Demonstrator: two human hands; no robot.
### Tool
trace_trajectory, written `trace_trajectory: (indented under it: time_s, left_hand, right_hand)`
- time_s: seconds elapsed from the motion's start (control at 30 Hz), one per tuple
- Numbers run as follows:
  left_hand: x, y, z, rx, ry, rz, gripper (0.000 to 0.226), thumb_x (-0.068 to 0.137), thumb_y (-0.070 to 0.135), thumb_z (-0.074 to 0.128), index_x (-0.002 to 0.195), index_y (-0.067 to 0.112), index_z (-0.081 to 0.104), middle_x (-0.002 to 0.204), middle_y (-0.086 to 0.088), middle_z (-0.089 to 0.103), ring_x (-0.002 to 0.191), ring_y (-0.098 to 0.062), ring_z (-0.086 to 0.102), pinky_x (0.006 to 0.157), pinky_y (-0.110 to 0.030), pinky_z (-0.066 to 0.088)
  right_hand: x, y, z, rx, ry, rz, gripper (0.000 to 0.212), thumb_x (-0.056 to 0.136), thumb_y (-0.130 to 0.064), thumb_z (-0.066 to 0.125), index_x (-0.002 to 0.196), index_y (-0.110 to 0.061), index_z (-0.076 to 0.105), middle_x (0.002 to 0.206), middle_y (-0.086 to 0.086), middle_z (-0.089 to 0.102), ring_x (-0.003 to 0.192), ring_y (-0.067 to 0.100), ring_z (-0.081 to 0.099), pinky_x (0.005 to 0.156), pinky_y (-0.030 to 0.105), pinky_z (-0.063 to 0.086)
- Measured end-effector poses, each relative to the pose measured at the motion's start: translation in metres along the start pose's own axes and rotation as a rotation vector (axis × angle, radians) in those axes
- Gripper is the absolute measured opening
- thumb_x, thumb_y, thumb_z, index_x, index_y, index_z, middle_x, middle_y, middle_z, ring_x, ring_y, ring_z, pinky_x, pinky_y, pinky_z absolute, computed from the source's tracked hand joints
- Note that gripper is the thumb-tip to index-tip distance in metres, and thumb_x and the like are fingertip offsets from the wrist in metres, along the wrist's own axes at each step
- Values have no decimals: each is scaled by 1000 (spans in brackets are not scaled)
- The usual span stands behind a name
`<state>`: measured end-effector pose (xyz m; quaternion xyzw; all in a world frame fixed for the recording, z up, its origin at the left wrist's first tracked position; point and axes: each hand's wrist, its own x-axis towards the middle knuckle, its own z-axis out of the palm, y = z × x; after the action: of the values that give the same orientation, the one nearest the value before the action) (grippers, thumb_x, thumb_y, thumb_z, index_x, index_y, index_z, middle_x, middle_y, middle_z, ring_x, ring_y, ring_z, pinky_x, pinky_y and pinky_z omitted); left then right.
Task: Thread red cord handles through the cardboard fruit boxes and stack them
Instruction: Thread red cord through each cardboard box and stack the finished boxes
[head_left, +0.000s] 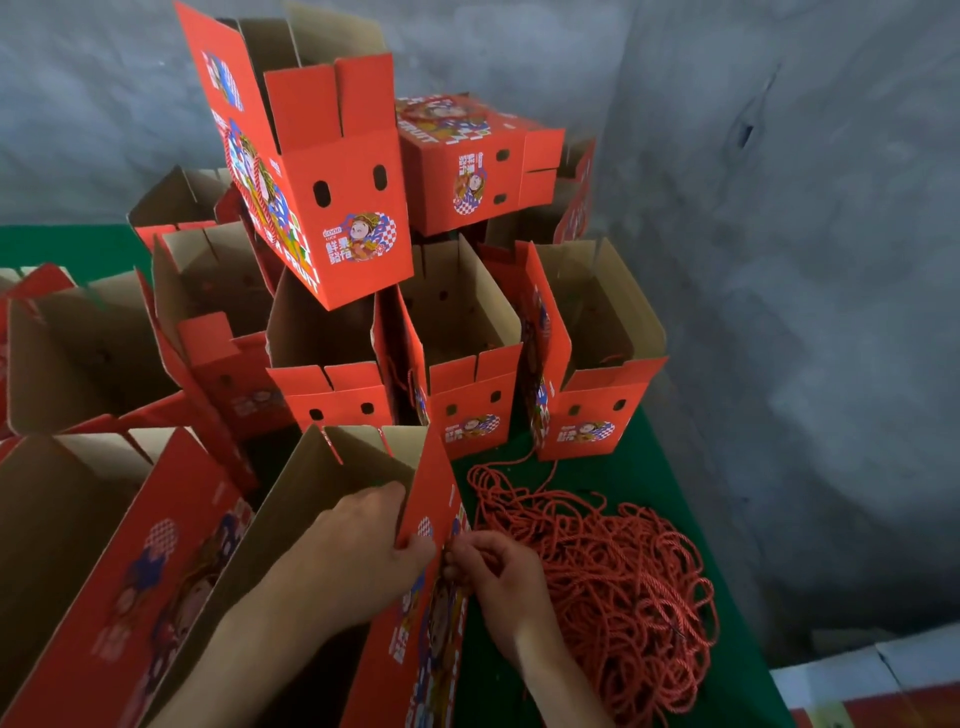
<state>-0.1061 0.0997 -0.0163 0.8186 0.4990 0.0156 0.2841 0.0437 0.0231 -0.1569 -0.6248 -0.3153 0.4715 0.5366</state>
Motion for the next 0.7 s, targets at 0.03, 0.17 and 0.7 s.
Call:
trace_trajectory:
  time_s: [0.03,0.17,0.7]
  left_hand:
    - [3,-2,2,-57,-27,-3,17,92,44,59,87,32,49,86,7,65,72,-9,67,58,-19,51]
    - [12,-9,11,-350,-160,25,17,96,41,57,107,32,48,95,4,71,80,-9,74,64,-26,60]
    - [24,-28,25,-654,-482,-70,51,87,62,42,132,38,48,116,8,73,105,-18,73,91,-43,60]
  right_hand:
    - [0,1,0,41,13,19,14,99,-21,69,90,-19,79,89,6,78,83,21,74,76,30,58]
    - [1,0,4,184,24,78,15,99,-16,69,93,-6,79,82,10,75,75,18,69,73,29,55]
    - [-1,-1,1,352,25,189,27,97,-5,51,85,-1,76,80,13,63,68,21,60,66,32,51]
